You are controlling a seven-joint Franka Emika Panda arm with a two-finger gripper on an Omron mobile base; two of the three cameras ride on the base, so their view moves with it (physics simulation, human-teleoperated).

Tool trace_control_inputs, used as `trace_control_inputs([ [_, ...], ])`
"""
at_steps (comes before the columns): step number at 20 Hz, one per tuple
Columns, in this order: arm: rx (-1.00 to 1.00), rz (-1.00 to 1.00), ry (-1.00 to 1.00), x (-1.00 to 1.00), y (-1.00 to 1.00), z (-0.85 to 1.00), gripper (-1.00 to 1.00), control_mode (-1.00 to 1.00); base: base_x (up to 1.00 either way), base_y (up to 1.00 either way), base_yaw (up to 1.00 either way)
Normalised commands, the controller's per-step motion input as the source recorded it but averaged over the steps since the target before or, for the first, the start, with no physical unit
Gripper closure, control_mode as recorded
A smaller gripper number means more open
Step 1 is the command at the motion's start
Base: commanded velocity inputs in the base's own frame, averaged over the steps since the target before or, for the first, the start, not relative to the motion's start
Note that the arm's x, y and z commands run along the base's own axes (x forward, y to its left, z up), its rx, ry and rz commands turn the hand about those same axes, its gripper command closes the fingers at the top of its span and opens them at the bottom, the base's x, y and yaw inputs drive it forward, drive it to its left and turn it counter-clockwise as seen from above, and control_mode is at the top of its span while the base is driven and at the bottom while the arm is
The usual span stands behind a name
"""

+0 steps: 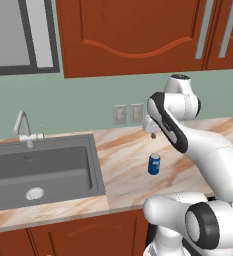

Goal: Four empty soda cans are scattered around the kitchen. Gather all the cans and cluster them next to the stove for recycling.

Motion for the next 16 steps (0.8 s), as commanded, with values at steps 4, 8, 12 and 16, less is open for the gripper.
trace_control_inputs([
  [4, 0.0, 0.0, 0.0, 0.14, -0.01, -0.29, -1.0, -1.0, 0.0, 0.0, 0.0],
  [8, 0.0, 0.0, 0.0, 0.14, -0.02, -0.34, -1.0, -1.0, 0.0, 0.0, 0.0],
  [12, 0.0, 0.0, 0.0, 0.2, -0.06, -0.35, -1.0, -1.0, 0.0, 0.0, 0.0],
  [16, 0.0, 0.0, 0.0, 0.26, -0.05, -0.33, -1.0, -1.0, 0.0, 0.0, 0.0],
])
